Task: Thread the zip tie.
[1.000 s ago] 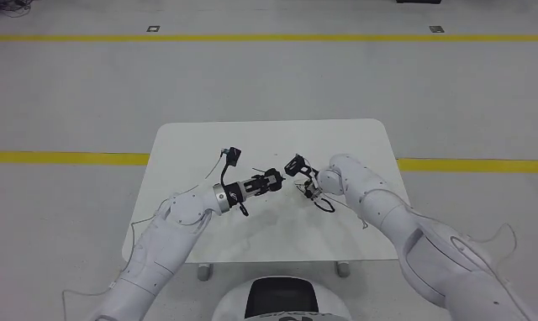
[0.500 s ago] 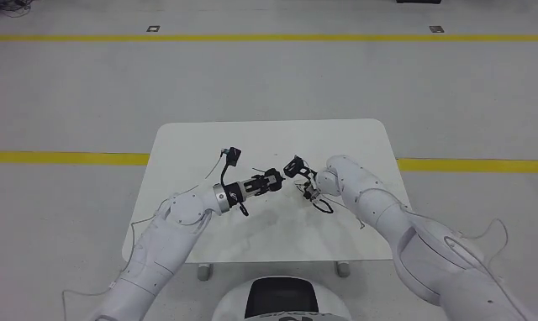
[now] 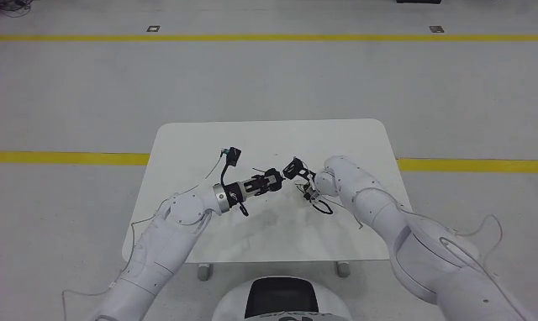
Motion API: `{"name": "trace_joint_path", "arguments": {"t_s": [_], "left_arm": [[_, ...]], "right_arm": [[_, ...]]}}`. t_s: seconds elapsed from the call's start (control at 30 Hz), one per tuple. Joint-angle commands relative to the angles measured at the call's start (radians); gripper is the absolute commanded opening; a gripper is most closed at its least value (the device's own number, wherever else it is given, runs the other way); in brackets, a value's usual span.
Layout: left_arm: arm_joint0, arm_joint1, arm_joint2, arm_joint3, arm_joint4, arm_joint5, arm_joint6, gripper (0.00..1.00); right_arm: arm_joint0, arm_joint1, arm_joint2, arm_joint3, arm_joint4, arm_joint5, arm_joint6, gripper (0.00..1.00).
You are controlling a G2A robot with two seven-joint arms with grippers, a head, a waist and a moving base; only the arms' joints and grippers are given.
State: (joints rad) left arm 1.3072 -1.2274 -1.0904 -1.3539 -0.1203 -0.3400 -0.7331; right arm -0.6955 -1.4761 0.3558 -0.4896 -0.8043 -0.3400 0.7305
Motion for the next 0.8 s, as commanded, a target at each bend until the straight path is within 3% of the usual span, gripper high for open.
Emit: {"name": "trace_joint_path", "arguments": {"t_s": [0.0, 0.17, 0.43, 0.77], "left_arm": [[0.000, 0.000, 0.000, 0.000, 0.000, 0.000, 0.000, 0.00], [0.000, 0.000, 0.000, 0.000, 0.000, 0.000, 0.000, 0.00], [0.000, 0.000, 0.000, 0.000, 0.000, 0.000, 0.000, 0.00], [0.000, 0.000, 0.000, 0.000, 0.000, 0.000, 0.000, 0.00]], "right_arm": [[0.002, -0.003, -0.003, 0.005, 0.001, 0.000, -0.003, 0.02], [0.005, -0.009, -0.009, 0.016, 0.004, 0.000, -0.008, 0.03], [0.009, -0.016, -0.016, 0.032, 0.008, 0.000, -0.018, 0.15], [0.014, -0.021, -0.023, 0.039, 0.007, 0.000, -0.023, 0.13]]}}
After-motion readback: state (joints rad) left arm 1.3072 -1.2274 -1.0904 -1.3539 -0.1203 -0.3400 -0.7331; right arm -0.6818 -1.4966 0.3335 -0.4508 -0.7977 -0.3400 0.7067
